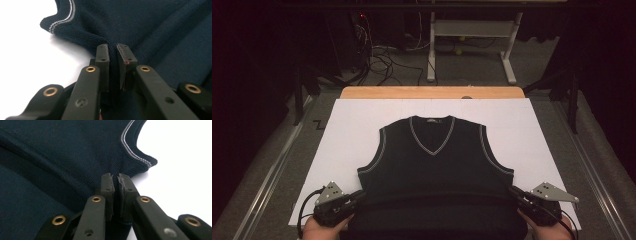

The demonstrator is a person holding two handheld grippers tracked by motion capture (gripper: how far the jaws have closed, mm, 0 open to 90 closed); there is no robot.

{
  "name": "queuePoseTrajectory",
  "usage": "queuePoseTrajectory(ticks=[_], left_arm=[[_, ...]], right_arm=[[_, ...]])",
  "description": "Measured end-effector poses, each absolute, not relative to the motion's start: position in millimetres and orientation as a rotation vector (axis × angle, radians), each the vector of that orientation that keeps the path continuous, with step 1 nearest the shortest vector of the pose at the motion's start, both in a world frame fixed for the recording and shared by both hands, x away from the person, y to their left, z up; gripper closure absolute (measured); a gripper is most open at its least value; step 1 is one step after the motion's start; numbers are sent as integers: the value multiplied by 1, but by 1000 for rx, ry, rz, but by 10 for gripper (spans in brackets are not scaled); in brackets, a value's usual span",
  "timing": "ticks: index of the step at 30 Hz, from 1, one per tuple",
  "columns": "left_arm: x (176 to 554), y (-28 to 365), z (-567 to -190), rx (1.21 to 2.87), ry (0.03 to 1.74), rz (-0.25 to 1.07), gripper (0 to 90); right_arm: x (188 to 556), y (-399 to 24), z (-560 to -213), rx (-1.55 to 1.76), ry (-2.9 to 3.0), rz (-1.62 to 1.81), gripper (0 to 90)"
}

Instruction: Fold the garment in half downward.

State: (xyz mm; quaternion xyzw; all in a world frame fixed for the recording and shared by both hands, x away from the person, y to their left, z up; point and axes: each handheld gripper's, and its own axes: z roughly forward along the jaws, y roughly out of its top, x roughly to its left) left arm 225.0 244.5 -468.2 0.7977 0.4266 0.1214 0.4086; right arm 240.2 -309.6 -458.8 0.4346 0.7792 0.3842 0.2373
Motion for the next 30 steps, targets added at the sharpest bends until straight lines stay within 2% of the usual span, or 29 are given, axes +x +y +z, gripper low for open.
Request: queuePoseTrajectory(ticks=[19,22,24,25,26,27,28,30], left_arm=[[216,248,-472,2005,1093,274,733],[216,249,-473,1998,1096,272,700],[217,251,-473,1974,1100,271,632],[217,251,-473,1974,1100,271,600],[217,252,-473,1960,1105,276,600],[217,253,-473,1952,1116,285,548],[218,255,-471,1931,1120,297,476],[219,256,-469,1920,1123,316,437]], right_arm=[[224,-312,-460,1182,2153,1062,832],[225,-313,-461,1194,2157,1070,817],[225,-315,-460,1203,2141,1092,762],[225,-315,-460,1203,2141,1092,762],[225,-315,-460,1213,2131,1103,737],[225,-316,-459,1209,2127,1112,713],[226,-318,-459,1221,2108,1128,638],[228,-320,-458,1237,2084,1154,571]])
